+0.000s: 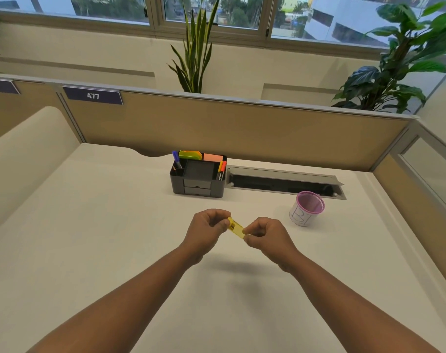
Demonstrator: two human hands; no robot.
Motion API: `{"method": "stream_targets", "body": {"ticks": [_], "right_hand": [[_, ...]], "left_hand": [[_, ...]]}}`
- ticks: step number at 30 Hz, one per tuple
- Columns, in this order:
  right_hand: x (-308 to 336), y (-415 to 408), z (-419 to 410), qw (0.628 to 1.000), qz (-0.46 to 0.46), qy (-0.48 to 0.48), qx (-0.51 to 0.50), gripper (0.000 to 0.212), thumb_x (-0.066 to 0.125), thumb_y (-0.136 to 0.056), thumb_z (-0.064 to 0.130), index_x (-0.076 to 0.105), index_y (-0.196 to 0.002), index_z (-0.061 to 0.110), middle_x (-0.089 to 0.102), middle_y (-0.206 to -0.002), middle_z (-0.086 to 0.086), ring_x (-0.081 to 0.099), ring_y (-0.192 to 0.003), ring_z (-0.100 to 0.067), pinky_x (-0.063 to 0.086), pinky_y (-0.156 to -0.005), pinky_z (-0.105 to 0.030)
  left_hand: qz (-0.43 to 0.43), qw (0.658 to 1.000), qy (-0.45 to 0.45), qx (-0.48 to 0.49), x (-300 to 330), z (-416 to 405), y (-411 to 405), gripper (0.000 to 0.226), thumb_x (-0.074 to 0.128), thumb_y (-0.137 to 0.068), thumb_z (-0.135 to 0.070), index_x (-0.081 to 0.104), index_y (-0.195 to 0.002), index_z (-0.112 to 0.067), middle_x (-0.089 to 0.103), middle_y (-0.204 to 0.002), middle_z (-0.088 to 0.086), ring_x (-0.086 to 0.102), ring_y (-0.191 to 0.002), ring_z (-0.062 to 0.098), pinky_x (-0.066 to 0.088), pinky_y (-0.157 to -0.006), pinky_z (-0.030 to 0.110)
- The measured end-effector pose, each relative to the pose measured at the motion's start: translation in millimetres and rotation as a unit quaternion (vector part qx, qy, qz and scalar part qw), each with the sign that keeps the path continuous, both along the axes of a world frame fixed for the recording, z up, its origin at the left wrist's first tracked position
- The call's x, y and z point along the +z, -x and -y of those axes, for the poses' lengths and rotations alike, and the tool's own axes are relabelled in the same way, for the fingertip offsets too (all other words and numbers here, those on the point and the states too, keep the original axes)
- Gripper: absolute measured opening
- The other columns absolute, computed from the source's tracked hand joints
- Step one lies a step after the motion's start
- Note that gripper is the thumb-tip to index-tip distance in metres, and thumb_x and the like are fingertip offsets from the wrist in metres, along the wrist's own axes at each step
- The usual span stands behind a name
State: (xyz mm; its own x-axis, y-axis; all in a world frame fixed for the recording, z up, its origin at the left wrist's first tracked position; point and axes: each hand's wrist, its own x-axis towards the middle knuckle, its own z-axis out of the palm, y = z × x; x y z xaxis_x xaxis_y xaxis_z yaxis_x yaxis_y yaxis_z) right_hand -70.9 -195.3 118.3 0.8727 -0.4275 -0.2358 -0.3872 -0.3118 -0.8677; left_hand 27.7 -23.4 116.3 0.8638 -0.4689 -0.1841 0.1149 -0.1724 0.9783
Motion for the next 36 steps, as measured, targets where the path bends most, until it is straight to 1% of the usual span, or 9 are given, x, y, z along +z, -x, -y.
{"method": "stream_targets", "body": {"ticks": [2, 4, 7, 10, 15, 18, 22, 31, 36], "right_hand": [[-4.1, -7.5, 0.8, 0.999, -0.009, 0.041, 0.007, 0.019, 0.084, -0.078, 0.012, 0.077, -0.085, 0.027, 0.075, -0.090, 0.006, 0.072, -0.079, -0.016, 0.056, -0.061, -0.024], [-7.1, -14.7, 5.5, 0.997, -0.013, 0.071, -0.003, 0.018, 0.085, -0.079, 0.014, 0.076, -0.085, 0.029, 0.074, -0.088, 0.008, 0.071, -0.078, -0.014, 0.059, -0.064, -0.025], [-14.7, -40.4, 6.8, 0.993, -0.018, 0.119, 0.000, 0.019, 0.084, -0.081, 0.017, 0.077, -0.093, 0.030, 0.072, -0.086, 0.012, 0.070, -0.077, -0.013, 0.059, -0.066, -0.024], [-14.7, -52.2, 8.3, 0.989, 0.000, 0.150, -0.017, 0.023, 0.082, -0.084, 0.017, 0.079, -0.107, 0.020, 0.069, -0.084, 0.014, 0.067, -0.074, -0.011, 0.052, -0.062, -0.017], [-11.4, -110.9, 4.2, 0.974, 0.044, 0.222, 0.013, 0.016, 0.077, -0.088, 0.018, 0.080, -0.104, 0.016, 0.064, -0.079, 0.015, 0.060, -0.071, -0.012, 0.048, -0.059, -0.020], [-10.7, -142.8, 1.9, 0.964, 0.080, 0.250, 0.030, 0.013, 0.075, -0.090, 0.018, 0.080, -0.102, 0.016, 0.064, -0.078, 0.015, 0.059, -0.072, -0.010, 0.049, -0.060, -0.022], [-16.1, -187.8, 1.5, 0.951, 0.104, 0.286, 0.055, 0.014, 0.073, -0.092, 0.020, 0.079, -0.104, 0.017, 0.067, -0.084, 0.009, 0.058, -0.073, -0.008, 0.043, -0.060, -0.019], [-34.1, -251.8, -0.9, 0.919, 0.122, 0.357, 0.113, 0.008, 0.070, -0.093, 0.014, 0.077, -0.095, 0.017, 0.072, -0.082, 0.002, 0.062, -0.074, -0.013, 0.055, -0.067, -0.026], [-45.7, -265.6, -1.6, 0.923, 0.124, 0.347, 0.115, 0.011, 0.068, -0.095, 0.011, 0.077, -0.101, 0.014, 0.076, -0.092, -0.004, 0.061, -0.079, -0.013, 0.055, -0.076, -0.030]], "left_hand": [[0.011, 1.000, -0.014, 0.001, -10.3, -4.1, -5.3, 0.019, 0.063, -0.099, -0.014, 0.076, -0.100, -0.027, 0.078, -0.097, 0.002, 0.073, -0.097, 0.024, 0.062, -0.089, 0.034], [0.108, 0.988, -0.104, -0.021, -23.1, -8.3, -12.0, 0.020, 0.057, -0.102, -0.023, 0.076, -0.106, -0.021, 0.076, -0.097, -0.001, 0.069, -0.092, 0.020, 0.058, -0.084, 0.033], [0.254, 0.931, -0.250, -0.078, -52.8, -21.2, -32.1, 0.029, 0.050, -0.104, -0.023, 0.072, -0.104, -0.006, 0.072, -0.106, 0.006, 0.063, -0.098, 0.022, 0.052, -0.087, 0.037], [0.311, 0.873, -0.346, -0.144, -69.0, -29.4, -33.1, 0.026, 0.046, -0.103, -0.018, 0.068, -0.101, -0.004, 0.066, -0.111, 0.010, 0.060, -0.108, 0.031, 0.053, -0.087, 0.043], [0.358, 0.827, -0.401, -0.163, -100.2, -40.3, -60.4, 0.026, 0.047, -0.093, -0.003, 0.063, -0.113, -0.004, 0.061, -0.121, 0.012, 0.056, -0.116, 0.034, 0.052, -0.089, 0.044], [0.404, 0.809, -0.400, -0.150, -112.3, -40.3, -74.9, 0.038, 0.064, -0.078, 0.006, 0.067, -0.117, 0.003, 0.067, -0.120, 0.019, 0.064, -0.112, 0.038, 0.058, -0.089, 0.044], [0.427, 0.795, -0.406, -0.143, -118.3, -32.3, -97.5, 0.054, 0.085, -0.057, 0.003, 0.074, -0.110, 0.001, 0.075, -0.111, 0.016, 0.074, -0.103, 0.036, 0.063, -0.085, 0.040], [0.414, 0.808, -0.397, -0.132, -136.9, -21.7, -133.6, 0.050, 0.053, -0.095, -0.003, 0.050, -0.144, 0.004, 0.052, -0.150, 0.021, 0.045, -0.143, 0.039, 0.036, -0.120, 0.045], [0.429, 0.811, -0.379, -0.121, -137.5, -21.2, -138.9, 0.047, 0.074, -0.083, -0.003, 0.066, -0.129, 0.003, 0.068, -0.131, 0.019, 0.064, -0.124, 0.037, 0.051, -0.107, 0.043]]}}
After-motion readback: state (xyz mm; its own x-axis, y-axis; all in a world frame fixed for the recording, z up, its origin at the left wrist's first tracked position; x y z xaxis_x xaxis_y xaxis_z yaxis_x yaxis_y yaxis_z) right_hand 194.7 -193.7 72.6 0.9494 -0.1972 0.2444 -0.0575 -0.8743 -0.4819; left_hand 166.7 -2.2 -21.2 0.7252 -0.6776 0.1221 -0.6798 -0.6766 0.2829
